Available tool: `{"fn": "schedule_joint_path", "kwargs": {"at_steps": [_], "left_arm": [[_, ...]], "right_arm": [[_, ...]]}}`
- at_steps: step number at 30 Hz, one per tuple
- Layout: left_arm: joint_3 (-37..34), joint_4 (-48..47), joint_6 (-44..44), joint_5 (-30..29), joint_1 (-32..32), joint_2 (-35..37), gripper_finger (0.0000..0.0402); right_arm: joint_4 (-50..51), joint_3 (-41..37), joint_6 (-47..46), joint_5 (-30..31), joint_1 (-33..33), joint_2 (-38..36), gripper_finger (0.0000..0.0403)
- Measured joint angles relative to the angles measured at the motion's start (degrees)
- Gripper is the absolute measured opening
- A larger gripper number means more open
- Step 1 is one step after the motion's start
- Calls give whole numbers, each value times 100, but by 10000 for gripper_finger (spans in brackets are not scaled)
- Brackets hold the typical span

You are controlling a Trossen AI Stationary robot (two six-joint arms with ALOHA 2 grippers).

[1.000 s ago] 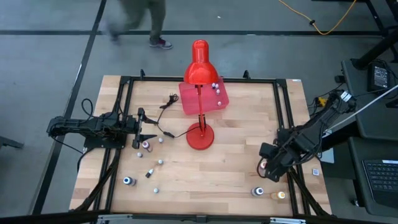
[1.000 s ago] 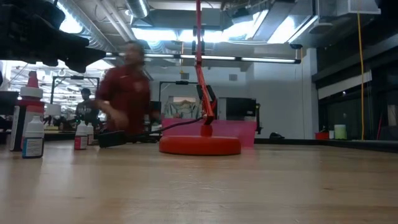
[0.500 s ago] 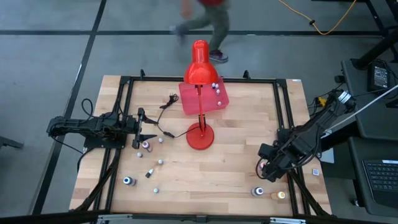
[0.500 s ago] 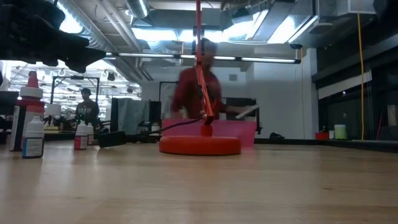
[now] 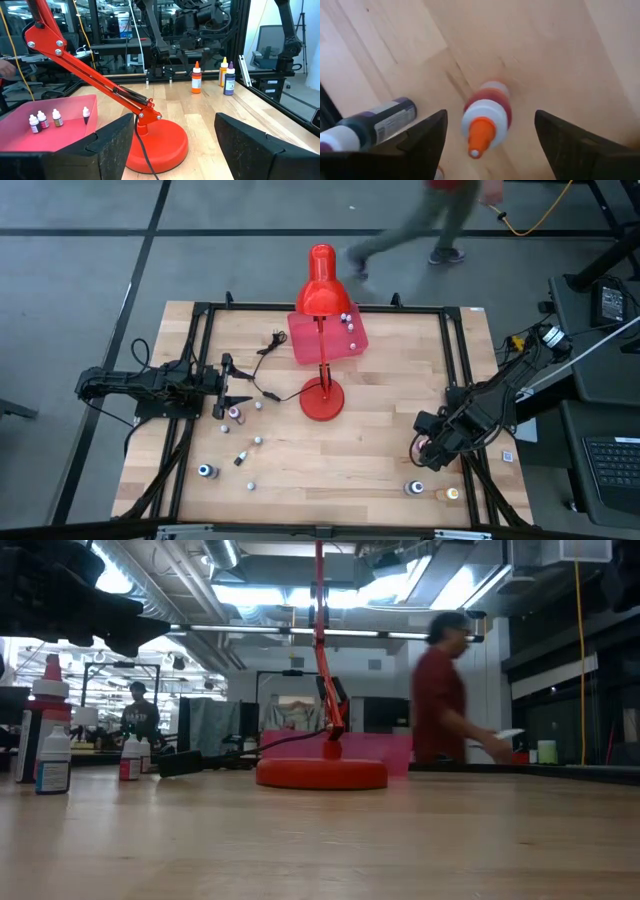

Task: Pick & Place food coloring
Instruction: Put the large orange food coloring bottle into the red bin

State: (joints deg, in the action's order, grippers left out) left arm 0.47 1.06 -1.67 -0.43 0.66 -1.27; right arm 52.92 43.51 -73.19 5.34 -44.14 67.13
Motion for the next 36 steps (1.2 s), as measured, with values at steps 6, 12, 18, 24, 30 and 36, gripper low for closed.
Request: {"fn": "schedule_joint_path", "kwargs": {"at_steps": [6, 12, 18, 24, 30, 36], "left_arm": [[0, 0, 0, 0, 1, 0, 273], [0, 0, 1, 0, 1, 1, 273], [0, 0, 0, 0, 1, 1, 272], [0, 0, 0, -1, 1, 0, 274], [0, 0, 0, 0, -1, 1, 272], [1, 0, 0, -1, -1, 0, 274]], "right_arm": [[51, 0, 138, 2, 0, 0, 235], [51, 2, 154, 7, 0, 0, 159], [46, 9, 142, 22, 4, -4, 123], [57, 70, 203, -69, 161, 0, 123], [227, 434, 932, -52, 841, -42, 123], [621, 867, 2126, -45, 1993, -44, 123]]}}
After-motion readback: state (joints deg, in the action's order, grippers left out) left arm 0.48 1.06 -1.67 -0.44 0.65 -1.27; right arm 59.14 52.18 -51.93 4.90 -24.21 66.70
